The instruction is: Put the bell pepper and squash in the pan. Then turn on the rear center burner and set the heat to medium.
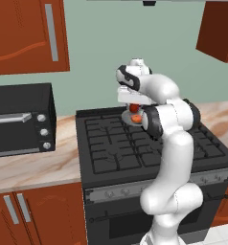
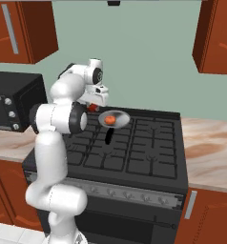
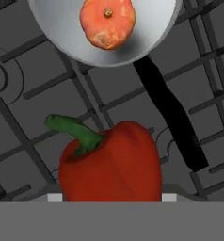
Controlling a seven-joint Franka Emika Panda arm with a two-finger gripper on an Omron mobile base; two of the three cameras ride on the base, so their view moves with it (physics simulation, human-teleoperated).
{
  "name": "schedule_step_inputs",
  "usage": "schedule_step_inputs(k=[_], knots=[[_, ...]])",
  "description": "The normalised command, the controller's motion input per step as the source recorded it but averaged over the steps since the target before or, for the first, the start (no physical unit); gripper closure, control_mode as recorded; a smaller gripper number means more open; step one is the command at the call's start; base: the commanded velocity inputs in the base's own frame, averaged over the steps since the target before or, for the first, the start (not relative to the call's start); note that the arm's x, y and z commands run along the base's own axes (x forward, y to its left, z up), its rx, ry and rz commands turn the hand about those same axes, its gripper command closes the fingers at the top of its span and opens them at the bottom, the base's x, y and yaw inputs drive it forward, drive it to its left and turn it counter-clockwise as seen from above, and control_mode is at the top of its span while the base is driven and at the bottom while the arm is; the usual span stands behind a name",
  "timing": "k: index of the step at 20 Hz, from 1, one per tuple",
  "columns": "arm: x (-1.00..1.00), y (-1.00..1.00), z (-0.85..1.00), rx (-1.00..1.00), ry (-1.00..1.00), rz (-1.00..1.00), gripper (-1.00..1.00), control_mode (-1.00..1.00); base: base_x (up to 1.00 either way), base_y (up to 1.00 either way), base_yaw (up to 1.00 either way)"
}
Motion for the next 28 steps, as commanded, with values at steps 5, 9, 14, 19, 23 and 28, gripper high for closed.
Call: schedule_step_inputs(k=[5, 9, 14, 19, 23, 28], knots=[[0.7, -0.65, -0.39, 0.0, 0.0, -0.12, 1.0, -1.0, 0.0, 0.0, 0.0], [0.78, -0.65, -0.31, 0.0, 0.0, -0.02, 1.0, -1.0, 0.0, 0.0, 0.0], [0.58, -0.49, -0.15, 0.0, -0.03, 0.01, 1.0, -1.0, 0.0, 0.0, 0.0], [0.35, -0.11, -0.09, 0.0, -0.01, 0.02, 1.0, -1.0, 0.0, 0.0, 0.0], [0.03, 0.0, -0.35, 0.0, 0.14, 0.01, 1.0, -1.0, 0.0, 0.0, 0.0], [0.06, -0.19, -0.39, 0.0, 0.08, 0.0, 1.0, -1.0, 0.0, 0.0, 0.0]])
